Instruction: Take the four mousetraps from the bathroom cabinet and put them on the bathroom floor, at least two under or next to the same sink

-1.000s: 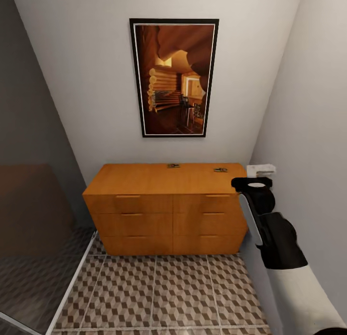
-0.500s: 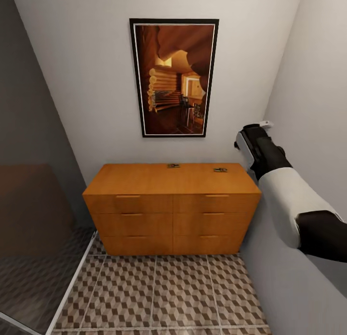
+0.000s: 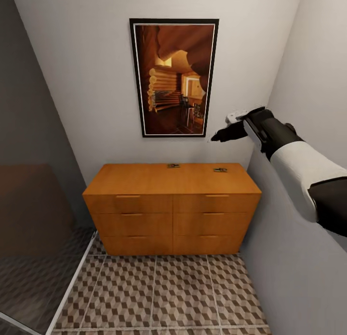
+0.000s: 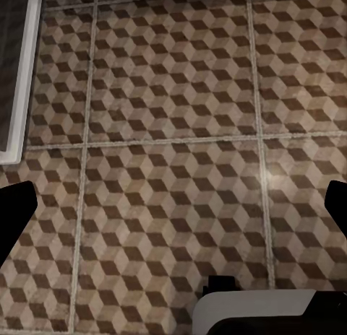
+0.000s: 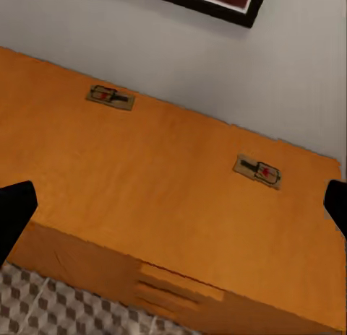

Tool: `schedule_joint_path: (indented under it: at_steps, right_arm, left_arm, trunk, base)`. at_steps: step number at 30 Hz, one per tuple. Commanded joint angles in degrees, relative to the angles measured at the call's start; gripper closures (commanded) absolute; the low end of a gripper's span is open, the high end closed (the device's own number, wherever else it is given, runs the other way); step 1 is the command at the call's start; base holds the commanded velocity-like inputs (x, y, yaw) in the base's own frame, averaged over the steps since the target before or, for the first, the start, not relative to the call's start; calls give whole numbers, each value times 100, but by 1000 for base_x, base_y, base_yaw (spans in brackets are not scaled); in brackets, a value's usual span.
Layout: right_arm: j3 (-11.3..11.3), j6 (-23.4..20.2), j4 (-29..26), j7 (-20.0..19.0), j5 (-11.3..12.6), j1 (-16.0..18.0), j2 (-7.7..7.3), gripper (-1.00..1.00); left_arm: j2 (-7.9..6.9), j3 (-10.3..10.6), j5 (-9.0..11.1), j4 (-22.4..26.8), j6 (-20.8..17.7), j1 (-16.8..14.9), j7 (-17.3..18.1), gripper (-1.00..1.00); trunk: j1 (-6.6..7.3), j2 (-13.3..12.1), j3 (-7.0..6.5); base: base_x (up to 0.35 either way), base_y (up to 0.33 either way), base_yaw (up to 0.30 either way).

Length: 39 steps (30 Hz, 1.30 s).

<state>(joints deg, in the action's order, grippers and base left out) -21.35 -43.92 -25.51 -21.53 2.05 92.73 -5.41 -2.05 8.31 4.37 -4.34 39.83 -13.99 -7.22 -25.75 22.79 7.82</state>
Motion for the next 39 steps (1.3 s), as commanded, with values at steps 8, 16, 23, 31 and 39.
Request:
schedule_joint_path:
  at_steps: [8, 16, 23, 31, 39]
  right_arm:
    - [-485, 698, 109, -3190, -465, 12, -352, -100]
    - [-532, 1729, 669, -4937, -1584, 2, -380, -100]
    - [-536, 2615, 1242, -5606, -2011, 0, -381, -100]
    - [-537, 3005, 1574, -5691, -2085, 0, -381, -100]
    - [-537, 3062, 1625, -5707, -2102, 0, -465, -100]
  left_arm:
    - [3, 54, 42, -23, 34, -13, -7, -100]
    - [3, 56, 45, -23, 32, -13, -7, -100]
    - [3, 56, 45, -23, 32, -14, -7, -100]
    - [3, 54, 45, -23, 33, -13, -7, -100]
    - [3, 54, 44, -23, 34, -13, -1, -100]
  trunk:
    - [-4, 13, 12]
    - [-4, 13, 12]
    - [-4, 13, 12]
    - [-4, 13, 12]
    - [-4, 13, 12]
  base:
    - [0, 0, 0]
    - [0, 0, 0]
    - [0, 0, 0]
    - [0, 0, 0]
    - [1, -12, 0]
